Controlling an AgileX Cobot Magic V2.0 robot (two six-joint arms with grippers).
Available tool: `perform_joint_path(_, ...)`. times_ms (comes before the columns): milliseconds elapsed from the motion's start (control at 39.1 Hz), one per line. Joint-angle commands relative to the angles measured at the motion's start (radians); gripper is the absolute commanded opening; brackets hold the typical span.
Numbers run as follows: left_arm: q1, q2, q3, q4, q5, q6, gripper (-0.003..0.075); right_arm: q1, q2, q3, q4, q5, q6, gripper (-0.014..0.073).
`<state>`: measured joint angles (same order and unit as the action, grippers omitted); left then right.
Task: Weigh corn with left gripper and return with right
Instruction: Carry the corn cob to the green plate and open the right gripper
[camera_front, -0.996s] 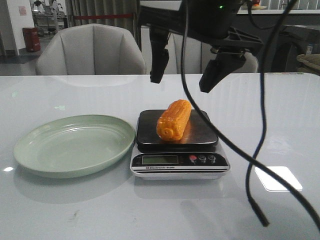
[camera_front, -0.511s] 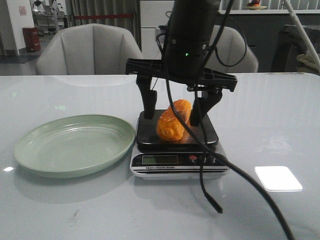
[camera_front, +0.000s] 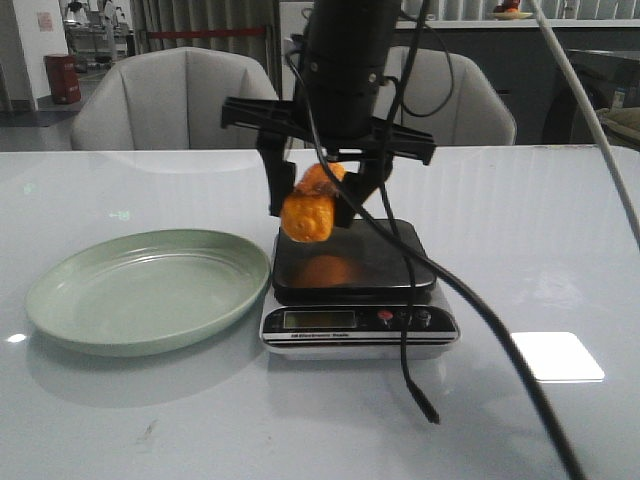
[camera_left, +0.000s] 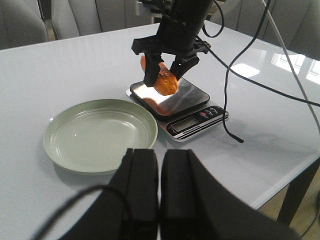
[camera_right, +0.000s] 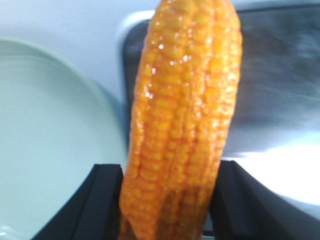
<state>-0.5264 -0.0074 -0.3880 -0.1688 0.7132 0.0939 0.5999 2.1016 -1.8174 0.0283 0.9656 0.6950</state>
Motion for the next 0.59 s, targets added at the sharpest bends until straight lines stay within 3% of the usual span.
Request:
perform_joint_path(0, -0.003, -0.006, -0.023, -0.010, -0.072, -0.001, 0.0121, 0.045, -0.062, -0.050, -0.010, -0.059, -0.007, 0.0311)
perform_joint_path(383, -0.003, -0.006, -0.023, -0.010, -0.072, -0.001, 0.0121, 0.198, 0.026, -0.050, 0.002, -0.224, -0.042, 0.0325)
perform_joint_path(562, -0.003, -0.006, -0.023, -0.010, -0.072, -0.001, 0.0121, 0.205, 0.068, -0.050, 0.065, -0.246, -0.042, 0.0459)
